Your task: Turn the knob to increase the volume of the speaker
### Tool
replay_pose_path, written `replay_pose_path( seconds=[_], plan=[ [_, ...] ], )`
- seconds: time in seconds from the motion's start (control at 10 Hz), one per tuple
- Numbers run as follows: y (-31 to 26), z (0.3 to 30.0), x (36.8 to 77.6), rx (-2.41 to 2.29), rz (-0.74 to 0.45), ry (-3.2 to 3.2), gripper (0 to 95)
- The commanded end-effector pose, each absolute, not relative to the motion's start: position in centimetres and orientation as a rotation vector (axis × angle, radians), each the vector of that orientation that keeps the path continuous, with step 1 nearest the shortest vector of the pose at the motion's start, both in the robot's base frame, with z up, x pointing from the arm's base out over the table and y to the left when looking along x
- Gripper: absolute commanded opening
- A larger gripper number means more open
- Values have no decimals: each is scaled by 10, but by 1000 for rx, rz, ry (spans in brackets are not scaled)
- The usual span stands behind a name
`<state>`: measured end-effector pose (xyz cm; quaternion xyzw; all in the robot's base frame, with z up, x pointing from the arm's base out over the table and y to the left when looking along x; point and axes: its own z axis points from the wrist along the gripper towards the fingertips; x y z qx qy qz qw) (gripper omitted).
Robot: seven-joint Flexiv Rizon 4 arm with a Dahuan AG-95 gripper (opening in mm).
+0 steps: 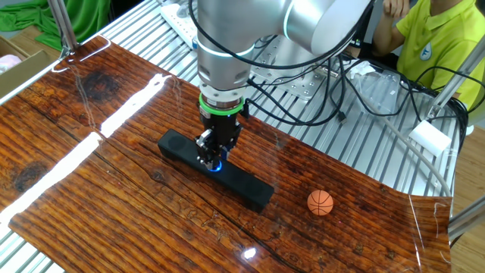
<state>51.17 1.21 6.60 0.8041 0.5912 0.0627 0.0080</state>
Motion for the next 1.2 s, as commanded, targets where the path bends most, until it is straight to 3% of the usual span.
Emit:
replay_pose_path(
  seconds=[0.1,0.6,0.7,1.2],
  plan=[
    [12,68,511,2495,191,1872,380],
    [14,77,512,2363,180,2048,380],
    [14,79,512,2296,177,2118,570],
    [16,88,512,1859,188,2511,570]
  ],
)
